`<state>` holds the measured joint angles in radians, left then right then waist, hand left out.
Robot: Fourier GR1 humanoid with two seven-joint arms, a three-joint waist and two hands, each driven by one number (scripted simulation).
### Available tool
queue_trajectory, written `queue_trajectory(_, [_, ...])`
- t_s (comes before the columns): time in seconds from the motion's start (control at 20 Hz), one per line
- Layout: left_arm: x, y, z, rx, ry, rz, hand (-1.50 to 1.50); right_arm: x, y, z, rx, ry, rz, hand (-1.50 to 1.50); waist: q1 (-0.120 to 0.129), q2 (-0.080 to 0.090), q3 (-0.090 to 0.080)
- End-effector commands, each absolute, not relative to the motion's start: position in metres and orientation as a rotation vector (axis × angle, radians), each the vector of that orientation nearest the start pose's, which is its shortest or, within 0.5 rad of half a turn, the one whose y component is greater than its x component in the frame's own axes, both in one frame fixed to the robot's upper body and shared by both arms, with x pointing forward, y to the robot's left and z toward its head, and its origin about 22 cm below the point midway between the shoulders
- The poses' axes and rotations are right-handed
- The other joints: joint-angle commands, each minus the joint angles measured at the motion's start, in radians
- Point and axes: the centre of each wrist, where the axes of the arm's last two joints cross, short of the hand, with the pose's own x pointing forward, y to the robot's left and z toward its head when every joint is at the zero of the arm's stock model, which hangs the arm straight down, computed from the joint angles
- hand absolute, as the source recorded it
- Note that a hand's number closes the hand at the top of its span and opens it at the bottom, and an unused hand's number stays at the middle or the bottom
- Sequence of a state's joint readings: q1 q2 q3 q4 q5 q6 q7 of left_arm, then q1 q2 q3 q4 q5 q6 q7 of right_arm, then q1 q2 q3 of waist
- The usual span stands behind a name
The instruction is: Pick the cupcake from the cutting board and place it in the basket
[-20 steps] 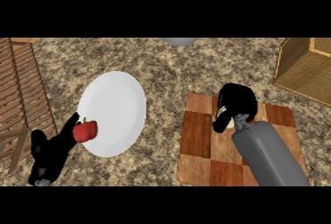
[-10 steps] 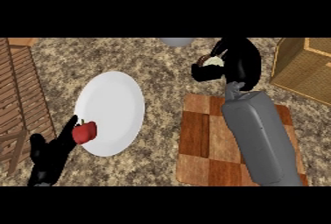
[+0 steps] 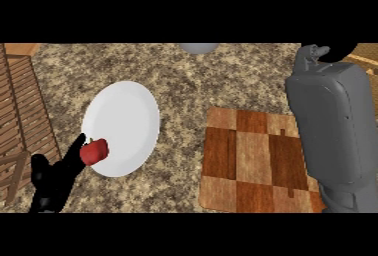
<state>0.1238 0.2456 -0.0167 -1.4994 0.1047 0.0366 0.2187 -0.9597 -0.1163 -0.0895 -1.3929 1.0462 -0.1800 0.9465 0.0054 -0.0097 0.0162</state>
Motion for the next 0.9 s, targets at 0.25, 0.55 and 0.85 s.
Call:
queue_trajectory(0.25, [0.192,0.297,-0.039,0.154,-1.019,-0.02,0.0,0.386,-0.222,0.332,-1.203,-1.381,-0.13,1.5,0.004,0.01,-0.016])
queue_trajectory(0.55, [0.189,0.285,-0.05,0.122,-1.012,-0.044,0.0,0.404,-0.253,0.325,-1.238,-1.334,-0.122,1.5,0.009,0.015,-0.016])
queue_trajectory(0.85, [0.196,0.292,-0.054,0.147,-1.036,-0.047,0.0,0.42,-0.296,0.287,-1.277,-1.281,-0.093,1.5,0.01,0.019,-0.016])
